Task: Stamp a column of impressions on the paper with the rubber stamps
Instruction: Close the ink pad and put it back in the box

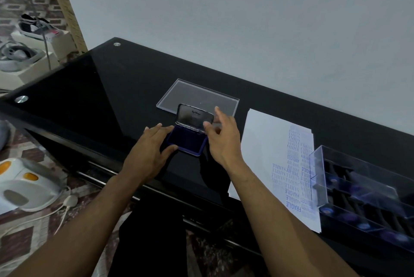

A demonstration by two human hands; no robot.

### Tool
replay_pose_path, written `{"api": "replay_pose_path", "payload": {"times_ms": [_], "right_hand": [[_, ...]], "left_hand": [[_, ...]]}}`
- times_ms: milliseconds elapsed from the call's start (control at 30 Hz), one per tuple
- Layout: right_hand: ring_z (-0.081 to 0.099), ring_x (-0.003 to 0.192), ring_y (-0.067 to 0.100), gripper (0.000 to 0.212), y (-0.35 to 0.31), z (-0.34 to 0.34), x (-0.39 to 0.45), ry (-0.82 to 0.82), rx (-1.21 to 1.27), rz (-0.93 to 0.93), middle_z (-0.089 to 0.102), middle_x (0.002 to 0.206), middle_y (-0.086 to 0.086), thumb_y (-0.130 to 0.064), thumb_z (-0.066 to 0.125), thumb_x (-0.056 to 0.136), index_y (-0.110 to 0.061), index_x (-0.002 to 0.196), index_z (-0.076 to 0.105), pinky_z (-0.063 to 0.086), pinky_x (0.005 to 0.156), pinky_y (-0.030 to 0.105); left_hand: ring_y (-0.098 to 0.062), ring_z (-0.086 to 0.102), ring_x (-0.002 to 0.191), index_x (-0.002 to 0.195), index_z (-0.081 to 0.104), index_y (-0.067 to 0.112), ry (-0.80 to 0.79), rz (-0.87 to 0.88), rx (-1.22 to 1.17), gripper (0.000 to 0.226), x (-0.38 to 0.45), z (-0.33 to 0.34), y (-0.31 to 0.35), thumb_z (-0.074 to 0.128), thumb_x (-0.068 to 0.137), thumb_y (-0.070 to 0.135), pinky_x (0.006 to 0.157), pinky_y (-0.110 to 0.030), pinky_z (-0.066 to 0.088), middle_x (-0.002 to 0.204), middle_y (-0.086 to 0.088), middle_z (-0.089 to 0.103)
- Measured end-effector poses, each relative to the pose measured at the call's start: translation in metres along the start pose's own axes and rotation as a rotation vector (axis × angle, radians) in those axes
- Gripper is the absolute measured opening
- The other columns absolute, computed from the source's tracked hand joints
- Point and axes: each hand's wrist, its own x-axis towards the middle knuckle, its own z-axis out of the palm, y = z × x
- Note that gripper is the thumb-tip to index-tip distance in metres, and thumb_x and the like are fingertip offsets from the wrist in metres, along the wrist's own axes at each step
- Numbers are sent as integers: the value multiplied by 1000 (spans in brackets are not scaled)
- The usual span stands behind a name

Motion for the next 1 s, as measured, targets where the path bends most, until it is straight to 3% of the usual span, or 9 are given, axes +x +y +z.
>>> {"api": "replay_pose_path", "payload": {"times_ms": [100,167,267,367,500,667,767,833,1000], "right_hand": [[55,90,-1,25,-2,-2,-4,40,-57,-95,59,106,-5,-33,57,98,-21,118,69,47,87,16],[54,87,-2,20,0,-2,-10,19,-92,-139,59,100,-7,-31,58,98,-21,106,72,43,81,8],[54,86,-2,18,5,0,-20,-10,-151,-204,54,101,-7,-27,58,99,-19,108,71,39,78,2],[53,88,2,20,11,7,-31,-22,-166,-276,51,105,-4,-23,55,101,-13,112,68,40,81,2],[52,91,6,17,18,15,-39,-32,-209,-312,46,108,-6,-13,57,99,-6,112,65,39,79,1],[55,105,16,7,22,23,-44,-122,-161,-194,54,110,-1,-12,55,94,-19,95,58,51,78,28],[57,99,22,16,27,25,-41,-111,-280,-217,55,112,8,-8,58,92,-13,104,67,51,83,33],[56,97,16,18,24,23,-42,-92,-265,-216,51,110,2,-11,62,93,-9,109,69,52,86,23],[45,104,13,52,15,20,-48,7,-395,-144,53,111,-3,-48,70,85,-22,130,62,48,87,27]], "left_hand": [[-20,29,150,149,43,21,3,-16,7,57,0,0,1,63,97,34,122,-30,8,153,-9,46],[-21,30,149,150,42,23,-20,-35,15,60,1,0,-2,63,96,37,123,-34,14,154,-9,45],[-16,43,136,145,47,24,23,-32,-2,57,0,-3,-1,69,93,32,113,-33,35,138,1,58],[-14,52,119,137,59,20,171,-91,-132,43,1,-7,7,66,95,23,99,-28,41,107,16,61],[-12,62,103,122,71,15,232,-134,-131,31,10,-2,12,60,99,33,92,-23,45,112,1,70],[-7,60,83,110,77,15,243,-155,-83,20,12,3,11,70,93,24,83,-19,42,98,4,65],[-10,63,83,109,77,16,217,-161,-68,19,13,1,11,72,92,20,85,-24,48,100,0,67],[-11,64,83,108,78,16,214,-156,-71,18,13,0,11,72,91,19,87,-28,51,100,0,68],[-11,66,87,119,73,13,195,-197,-91,31,17,-1,6,76,89,22,89,-24,49,104,0,67]]}}
